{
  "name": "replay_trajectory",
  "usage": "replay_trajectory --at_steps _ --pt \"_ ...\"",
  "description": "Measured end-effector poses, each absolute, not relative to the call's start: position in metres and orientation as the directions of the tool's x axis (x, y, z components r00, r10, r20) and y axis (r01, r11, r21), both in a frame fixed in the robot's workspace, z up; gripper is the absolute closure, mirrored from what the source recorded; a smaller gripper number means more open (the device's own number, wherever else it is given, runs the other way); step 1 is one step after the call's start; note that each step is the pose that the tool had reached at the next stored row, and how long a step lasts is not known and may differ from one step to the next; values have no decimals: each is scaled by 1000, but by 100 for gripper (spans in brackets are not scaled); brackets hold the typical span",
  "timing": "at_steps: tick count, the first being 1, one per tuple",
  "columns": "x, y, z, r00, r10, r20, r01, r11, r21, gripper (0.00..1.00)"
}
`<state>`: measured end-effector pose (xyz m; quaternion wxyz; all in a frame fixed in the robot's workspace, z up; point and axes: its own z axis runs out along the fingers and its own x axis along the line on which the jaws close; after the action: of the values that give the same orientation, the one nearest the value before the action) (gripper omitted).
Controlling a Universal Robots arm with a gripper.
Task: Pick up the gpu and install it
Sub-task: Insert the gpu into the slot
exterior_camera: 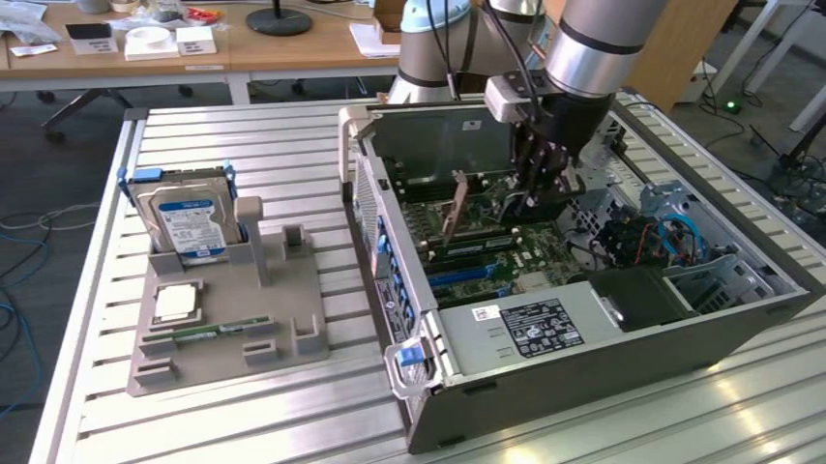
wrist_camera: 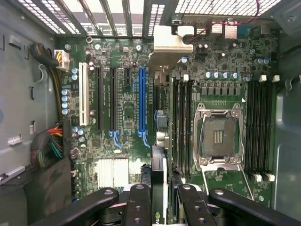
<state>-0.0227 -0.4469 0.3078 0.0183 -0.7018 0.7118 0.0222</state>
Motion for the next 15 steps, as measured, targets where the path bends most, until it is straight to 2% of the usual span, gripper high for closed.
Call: replay_trajectory --at_steps 15 --pt "-38 -447 295 -13 -998 -57 -1000 12 6 74"
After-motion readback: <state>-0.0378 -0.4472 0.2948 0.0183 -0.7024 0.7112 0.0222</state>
